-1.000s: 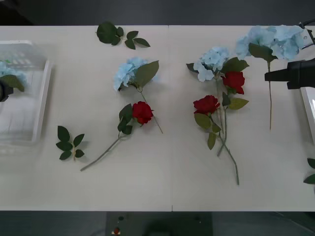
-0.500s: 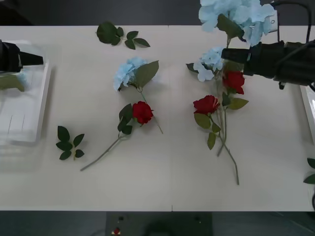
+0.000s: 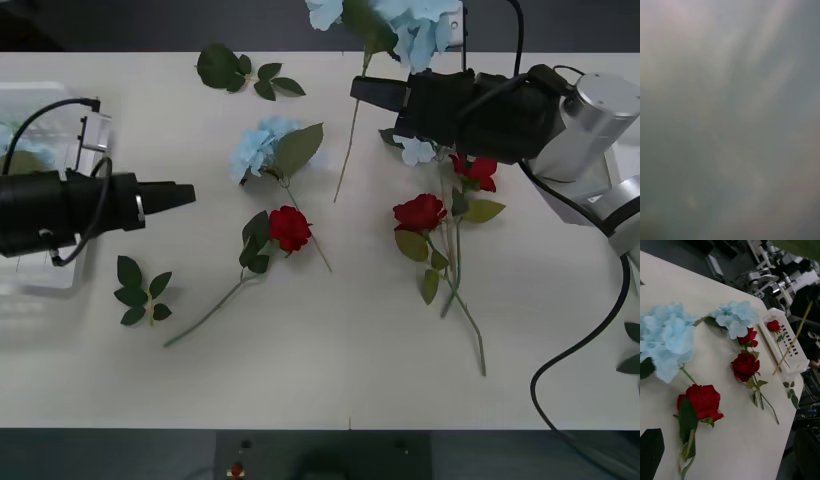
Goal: Put the red flowers into the right box and the blue flowers into the left box
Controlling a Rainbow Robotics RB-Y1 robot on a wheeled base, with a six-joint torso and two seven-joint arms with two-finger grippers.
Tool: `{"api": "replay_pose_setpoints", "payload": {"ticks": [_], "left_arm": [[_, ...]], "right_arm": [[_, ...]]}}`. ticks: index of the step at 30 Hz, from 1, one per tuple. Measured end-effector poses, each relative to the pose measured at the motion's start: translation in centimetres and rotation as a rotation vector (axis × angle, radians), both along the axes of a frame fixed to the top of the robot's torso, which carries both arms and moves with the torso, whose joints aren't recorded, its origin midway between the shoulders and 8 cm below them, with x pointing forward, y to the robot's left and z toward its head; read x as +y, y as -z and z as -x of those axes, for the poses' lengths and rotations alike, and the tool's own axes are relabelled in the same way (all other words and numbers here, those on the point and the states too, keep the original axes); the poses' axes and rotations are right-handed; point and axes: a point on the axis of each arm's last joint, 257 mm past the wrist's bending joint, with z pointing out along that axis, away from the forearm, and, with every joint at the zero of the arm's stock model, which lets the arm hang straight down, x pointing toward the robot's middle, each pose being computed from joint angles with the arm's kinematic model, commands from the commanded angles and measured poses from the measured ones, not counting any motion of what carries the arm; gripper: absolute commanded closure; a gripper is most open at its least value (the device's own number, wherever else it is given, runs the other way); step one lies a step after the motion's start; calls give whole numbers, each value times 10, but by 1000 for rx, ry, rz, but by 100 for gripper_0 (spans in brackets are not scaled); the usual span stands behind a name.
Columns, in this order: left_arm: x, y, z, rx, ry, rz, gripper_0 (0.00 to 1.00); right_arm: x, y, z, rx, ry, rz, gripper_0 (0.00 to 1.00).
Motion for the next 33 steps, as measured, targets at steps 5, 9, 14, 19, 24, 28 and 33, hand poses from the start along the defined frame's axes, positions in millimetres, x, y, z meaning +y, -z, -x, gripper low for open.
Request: {"api": "replay_pose_setpoints", "payload": {"ticks": [5, 9, 14, 19, 24, 28, 33], "left_arm": [[-66, 12, 12, -115, 65, 83, 0], [-110, 13, 8, -105, 36, 175, 0], [-149, 11, 2, -263, 22, 143, 0], [-170, -5, -11, -275, -7, 166, 0], [-180, -21, -27, -308, -44, 162, 34], [-183, -26, -27, -312, -40, 171, 100], [-183, -26, -27, -311, -40, 171, 100]], "right_arm": [[19, -2, 7, 10, -30, -34, 100], [24, -1, 10, 14, -39, -38, 100], [31, 9, 14, 25, -55, -20, 100], [33, 12, 16, 29, -60, -15, 100], [33, 11, 16, 28, -60, -15, 100], [33, 11, 16, 28, -60, -15, 100], [33, 11, 16, 28, -60, -15, 100]]}}
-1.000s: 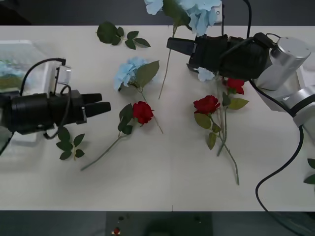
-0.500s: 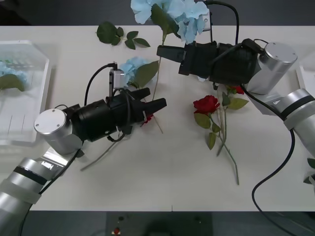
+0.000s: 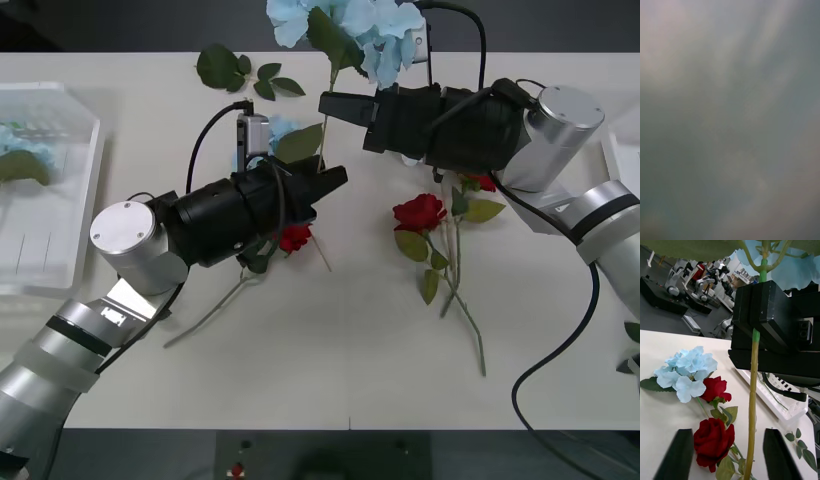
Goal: Put the red flowers into the right box and the blue flowers into the left box
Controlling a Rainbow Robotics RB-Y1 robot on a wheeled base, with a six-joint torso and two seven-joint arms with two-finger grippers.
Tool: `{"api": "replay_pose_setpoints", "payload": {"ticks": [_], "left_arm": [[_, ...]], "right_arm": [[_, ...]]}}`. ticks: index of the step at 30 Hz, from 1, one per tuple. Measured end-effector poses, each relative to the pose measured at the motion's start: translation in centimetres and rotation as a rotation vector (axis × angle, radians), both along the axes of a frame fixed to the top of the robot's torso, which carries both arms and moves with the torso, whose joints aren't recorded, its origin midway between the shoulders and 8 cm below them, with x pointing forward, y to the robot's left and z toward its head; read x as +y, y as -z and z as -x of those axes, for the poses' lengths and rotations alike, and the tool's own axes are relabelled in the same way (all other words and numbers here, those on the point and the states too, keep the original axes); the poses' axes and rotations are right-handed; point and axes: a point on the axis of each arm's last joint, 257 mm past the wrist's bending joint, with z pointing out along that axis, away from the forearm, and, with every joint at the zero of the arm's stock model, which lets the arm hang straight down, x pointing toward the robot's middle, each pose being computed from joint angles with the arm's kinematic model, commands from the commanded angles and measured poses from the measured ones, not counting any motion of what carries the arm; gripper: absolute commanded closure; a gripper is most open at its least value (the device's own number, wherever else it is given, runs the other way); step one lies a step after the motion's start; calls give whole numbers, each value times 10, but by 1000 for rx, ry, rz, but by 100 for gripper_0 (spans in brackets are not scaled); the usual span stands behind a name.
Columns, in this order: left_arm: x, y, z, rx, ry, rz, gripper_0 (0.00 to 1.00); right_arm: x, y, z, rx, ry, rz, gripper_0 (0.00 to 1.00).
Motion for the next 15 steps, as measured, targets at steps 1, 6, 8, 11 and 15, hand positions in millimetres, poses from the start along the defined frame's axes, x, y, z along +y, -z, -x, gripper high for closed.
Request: {"api": "replay_pose_setpoints", "payload": {"ticks": [1, 6, 8, 11, 15], "left_arm": [[0, 0, 0, 0, 0, 0, 100], [0, 0, 0, 2, 0, 1, 100], [0, 0, 0, 2, 0, 1, 100], [1, 0, 0, 18, 1, 10, 100], [1, -1, 0, 76, 7, 51, 100]], "right_arm": [[0, 0, 0, 0, 0, 0, 100], [0, 0, 0, 0, 0, 0, 100], [0, 0, 0, 0, 0, 0, 100], [0, 0, 0, 0, 0, 0, 100], [0, 0, 0, 0, 0, 0, 100]]}}
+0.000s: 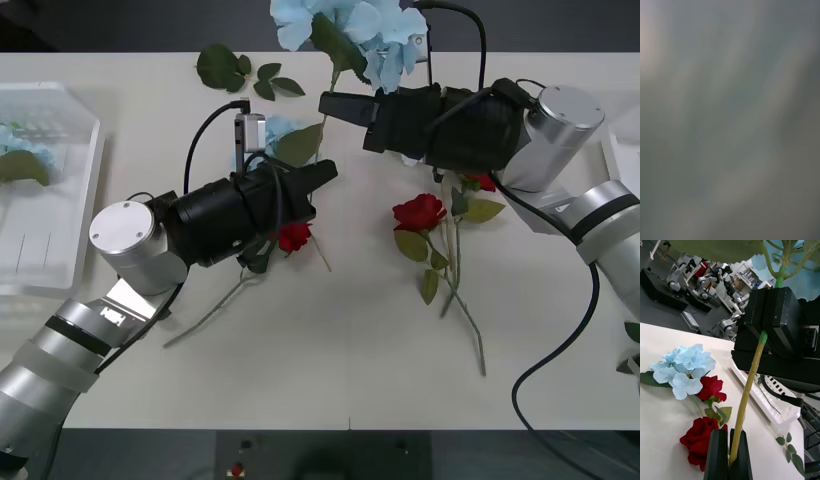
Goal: Put the red flowers into the right box and the blue flowers into the left box
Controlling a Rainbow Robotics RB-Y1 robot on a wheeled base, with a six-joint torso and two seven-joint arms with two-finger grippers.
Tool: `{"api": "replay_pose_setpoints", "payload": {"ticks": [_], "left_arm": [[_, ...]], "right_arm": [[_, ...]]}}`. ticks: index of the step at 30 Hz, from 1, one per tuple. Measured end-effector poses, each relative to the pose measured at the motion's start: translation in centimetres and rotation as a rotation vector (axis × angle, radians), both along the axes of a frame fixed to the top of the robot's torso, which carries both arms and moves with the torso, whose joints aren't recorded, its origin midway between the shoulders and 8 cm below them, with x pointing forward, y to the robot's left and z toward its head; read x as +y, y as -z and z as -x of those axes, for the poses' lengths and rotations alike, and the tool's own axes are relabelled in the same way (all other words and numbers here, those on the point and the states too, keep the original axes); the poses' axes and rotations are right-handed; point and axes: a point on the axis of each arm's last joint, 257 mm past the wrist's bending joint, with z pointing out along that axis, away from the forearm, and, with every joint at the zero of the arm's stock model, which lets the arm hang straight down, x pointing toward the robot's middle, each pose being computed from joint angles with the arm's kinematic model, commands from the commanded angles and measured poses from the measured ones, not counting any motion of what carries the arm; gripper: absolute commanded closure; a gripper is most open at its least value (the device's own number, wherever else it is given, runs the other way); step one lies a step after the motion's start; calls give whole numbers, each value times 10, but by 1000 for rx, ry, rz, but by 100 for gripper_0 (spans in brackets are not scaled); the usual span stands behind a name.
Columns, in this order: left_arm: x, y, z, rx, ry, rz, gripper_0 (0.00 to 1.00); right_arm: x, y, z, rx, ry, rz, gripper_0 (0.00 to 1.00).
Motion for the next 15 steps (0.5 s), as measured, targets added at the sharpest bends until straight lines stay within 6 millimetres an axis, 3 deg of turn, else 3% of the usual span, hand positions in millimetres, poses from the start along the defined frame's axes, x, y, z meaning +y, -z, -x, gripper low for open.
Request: {"api": "replay_pose_setpoints", "payload": {"ticks": [2, 3, 4, 6, 15], "left_arm": [[0, 0, 0, 1, 0, 0, 100], [1, 0, 0, 1, -1, -1, 100], [2, 0, 0, 1, -1, -1, 100], [5, 1, -1, 3, -4, -4, 100], [44, 6, -12, 10, -39, -53, 100]], "right_arm": [[0, 0, 0, 0, 0, 0, 95], [0, 0, 0, 0, 0, 0, 69], [0, 0, 0, 0, 0, 0, 30], [0, 0, 0, 0, 1, 0, 2], [-20, 2, -9, -10, 36, 33, 0]]}}
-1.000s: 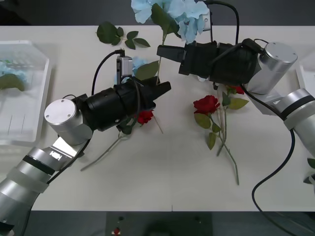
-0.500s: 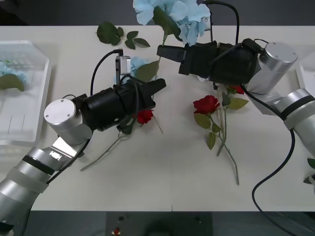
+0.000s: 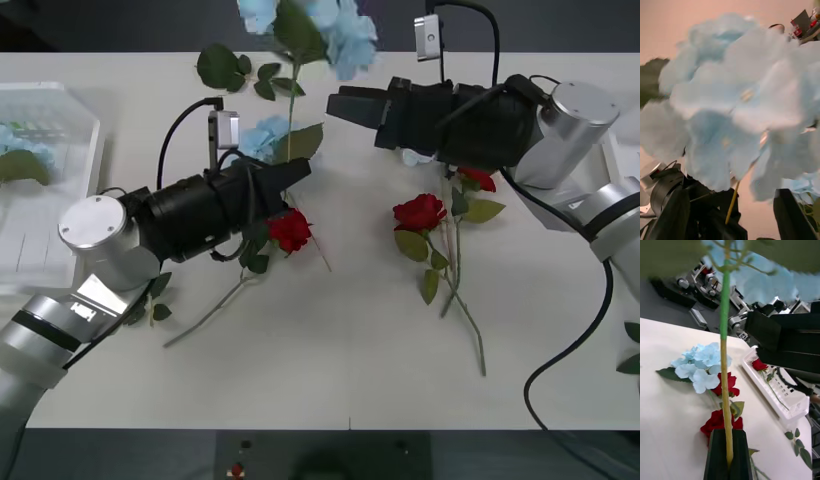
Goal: Put the red flowers into the right box and the blue flowers into the left box
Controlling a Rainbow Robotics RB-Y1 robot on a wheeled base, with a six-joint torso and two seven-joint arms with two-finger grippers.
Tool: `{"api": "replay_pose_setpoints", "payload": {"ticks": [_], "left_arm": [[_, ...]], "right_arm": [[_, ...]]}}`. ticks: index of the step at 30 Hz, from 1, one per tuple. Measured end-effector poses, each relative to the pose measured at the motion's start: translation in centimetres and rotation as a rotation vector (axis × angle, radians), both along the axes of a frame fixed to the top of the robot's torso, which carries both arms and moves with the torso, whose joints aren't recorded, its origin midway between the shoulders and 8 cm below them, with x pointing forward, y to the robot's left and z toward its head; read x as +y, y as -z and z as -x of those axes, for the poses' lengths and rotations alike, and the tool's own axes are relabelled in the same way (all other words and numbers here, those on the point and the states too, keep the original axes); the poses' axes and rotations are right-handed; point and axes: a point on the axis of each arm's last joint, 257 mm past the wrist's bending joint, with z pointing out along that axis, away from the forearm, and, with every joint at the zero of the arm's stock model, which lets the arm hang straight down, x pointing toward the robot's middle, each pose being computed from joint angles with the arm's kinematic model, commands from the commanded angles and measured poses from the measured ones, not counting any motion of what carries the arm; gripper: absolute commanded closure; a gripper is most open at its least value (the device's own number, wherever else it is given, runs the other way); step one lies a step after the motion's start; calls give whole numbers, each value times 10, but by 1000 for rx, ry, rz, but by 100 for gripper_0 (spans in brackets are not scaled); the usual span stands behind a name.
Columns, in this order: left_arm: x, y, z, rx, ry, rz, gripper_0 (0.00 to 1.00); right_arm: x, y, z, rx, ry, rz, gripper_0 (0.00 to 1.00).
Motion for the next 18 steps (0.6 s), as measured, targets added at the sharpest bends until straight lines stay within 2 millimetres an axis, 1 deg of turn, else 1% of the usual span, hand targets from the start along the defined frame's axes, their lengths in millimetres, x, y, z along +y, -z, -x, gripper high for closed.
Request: {"api": "replay_pose_setpoints", "payload": {"ticks": [3, 5, 8, 11, 14, 16, 18], "left_arm": [[28, 0, -5, 7, -10, -40, 100], [50, 0, -4, 69, 3, -53, 100], [89, 1, -1, 201, 13, -87, 100], [129, -10, 6, 208, 31, -177, 100], [173, -23, 7, 223, 15, -222, 100], [208, -22, 4, 269, -33, -255, 100], [251, -17, 2, 312, -98, -318, 100]], "right_arm": [[-13, 1, -2, -8, 8, 25, 0], [-22, 4, -5, -16, 19, 50, 0], [-38, 15, -11, -40, 49, 127, 0], [-57, 25, -19, -42, 82, 198, 0], [-79, 38, -26, 48, 120, 254, 0], [-95, 47, -29, 156, 150, 276, 0], [-115, 59, -32, 257, 193, 304, 0]]}}
